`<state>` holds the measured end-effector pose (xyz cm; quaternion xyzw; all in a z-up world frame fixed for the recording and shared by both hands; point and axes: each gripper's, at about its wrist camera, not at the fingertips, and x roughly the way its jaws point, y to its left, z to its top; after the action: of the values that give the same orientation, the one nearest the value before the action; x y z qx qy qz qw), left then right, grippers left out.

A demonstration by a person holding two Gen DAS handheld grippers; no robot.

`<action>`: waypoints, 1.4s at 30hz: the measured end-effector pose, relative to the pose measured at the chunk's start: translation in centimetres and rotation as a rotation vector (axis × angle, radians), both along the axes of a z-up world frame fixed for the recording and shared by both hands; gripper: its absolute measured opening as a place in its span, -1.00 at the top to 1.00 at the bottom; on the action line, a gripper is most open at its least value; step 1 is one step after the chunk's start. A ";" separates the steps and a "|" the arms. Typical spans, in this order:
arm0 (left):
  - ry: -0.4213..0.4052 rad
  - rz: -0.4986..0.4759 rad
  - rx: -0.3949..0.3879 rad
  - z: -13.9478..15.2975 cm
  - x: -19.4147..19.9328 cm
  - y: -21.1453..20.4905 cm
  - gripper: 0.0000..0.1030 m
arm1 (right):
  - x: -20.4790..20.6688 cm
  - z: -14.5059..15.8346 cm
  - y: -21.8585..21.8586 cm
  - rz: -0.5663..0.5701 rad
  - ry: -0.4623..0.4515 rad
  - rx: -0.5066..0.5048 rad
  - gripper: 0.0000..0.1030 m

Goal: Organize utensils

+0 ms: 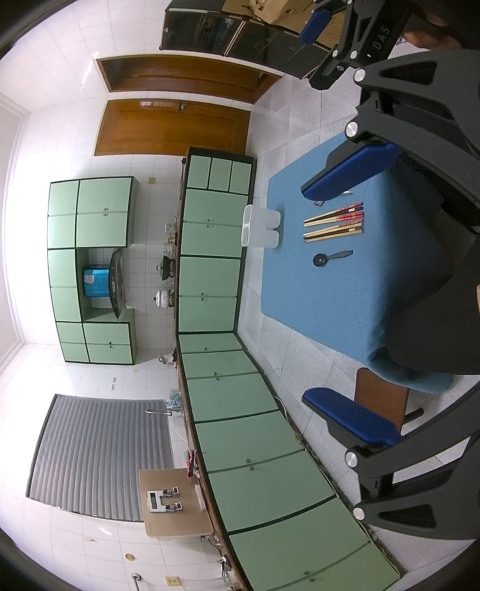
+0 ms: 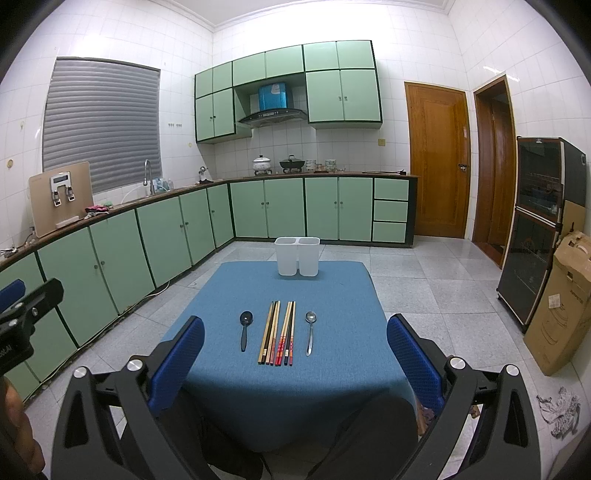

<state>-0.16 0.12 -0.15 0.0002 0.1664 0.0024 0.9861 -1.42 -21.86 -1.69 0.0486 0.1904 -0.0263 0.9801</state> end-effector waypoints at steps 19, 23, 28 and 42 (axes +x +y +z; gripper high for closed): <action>0.001 0.000 -0.001 0.1 0.0 0.0 -0.90 | 0.1 0.0 0.1 0.000 0.000 -0.001 -0.88; 0.003 -0.001 -0.001 0.1 0.0 0.0 -0.90 | 0.1 0.0 0.0 0.000 0.002 0.001 -0.88; 0.011 -0.004 -0.001 -0.2 0.2 0.2 -0.90 | 0.1 0.0 0.1 0.000 0.005 0.000 -0.88; 0.141 -0.043 0.015 -4.6 8.2 0.6 -0.91 | 6.1 -4.6 -0.9 -0.012 0.113 -0.010 -0.88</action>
<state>8.01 0.69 -4.77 0.0111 0.2356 -0.0176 0.9716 4.71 -22.71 -6.24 0.0433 0.2451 -0.0357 0.9679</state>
